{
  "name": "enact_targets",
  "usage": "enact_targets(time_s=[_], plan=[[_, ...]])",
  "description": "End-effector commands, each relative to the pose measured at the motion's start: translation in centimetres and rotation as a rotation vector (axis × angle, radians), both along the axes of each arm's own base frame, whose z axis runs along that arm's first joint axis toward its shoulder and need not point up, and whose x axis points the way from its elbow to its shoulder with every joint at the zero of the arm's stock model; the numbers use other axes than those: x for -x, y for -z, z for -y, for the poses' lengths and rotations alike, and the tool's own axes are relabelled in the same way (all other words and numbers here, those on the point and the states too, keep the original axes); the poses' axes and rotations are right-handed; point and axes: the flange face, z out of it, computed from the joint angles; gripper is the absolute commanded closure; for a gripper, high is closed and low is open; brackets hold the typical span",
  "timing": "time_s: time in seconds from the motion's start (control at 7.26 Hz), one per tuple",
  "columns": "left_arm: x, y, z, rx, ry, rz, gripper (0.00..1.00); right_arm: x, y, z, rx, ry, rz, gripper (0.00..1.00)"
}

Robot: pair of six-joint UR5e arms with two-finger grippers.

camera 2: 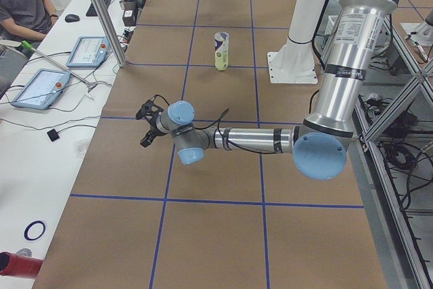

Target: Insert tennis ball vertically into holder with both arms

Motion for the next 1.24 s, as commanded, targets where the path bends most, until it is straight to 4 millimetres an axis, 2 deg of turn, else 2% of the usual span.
enact_targets(time_s=[0.0, 0.14, 0.28, 0.41, 0.69, 0.83, 1.1], plan=[[5.6, -2.5, 0.2, 0.220, -0.036, -0.028, 0.00, -3.4, -3.4, -0.1, -0.005, 0.043, -0.003, 0.01], [8.5, -3.0, -0.1, 0.262, -0.070, -0.061, 0.00, -5.2, -5.6, -0.1, 0.001, 0.056, -0.013, 0.01], [10.7, -4.7, -1.3, 0.265, -0.121, -0.047, 0.00, -6.8, -7.9, -0.4, 0.005, 0.086, -0.010, 0.01], [11.8, -6.4, -2.1, 0.298, -0.163, -0.022, 0.00, -8.4, -10.3, -1.3, 0.010, 0.104, -0.020, 0.01], [11.9, -7.6, -2.7, 0.420, -0.200, 0.004, 0.00, -11.3, -13.1, -3.2, 0.045, 0.094, 0.023, 0.01], [11.9, -6.6, -2.9, 0.496, -0.213, -0.018, 0.00, -12.5, -14.6, -4.4, 0.067, 0.081, 0.037, 0.01], [13.2, -0.1, -3.7, 0.670, -0.186, -0.023, 0.00, -12.7, -15.2, -4.9, 0.070, 0.081, 0.033, 0.01]])
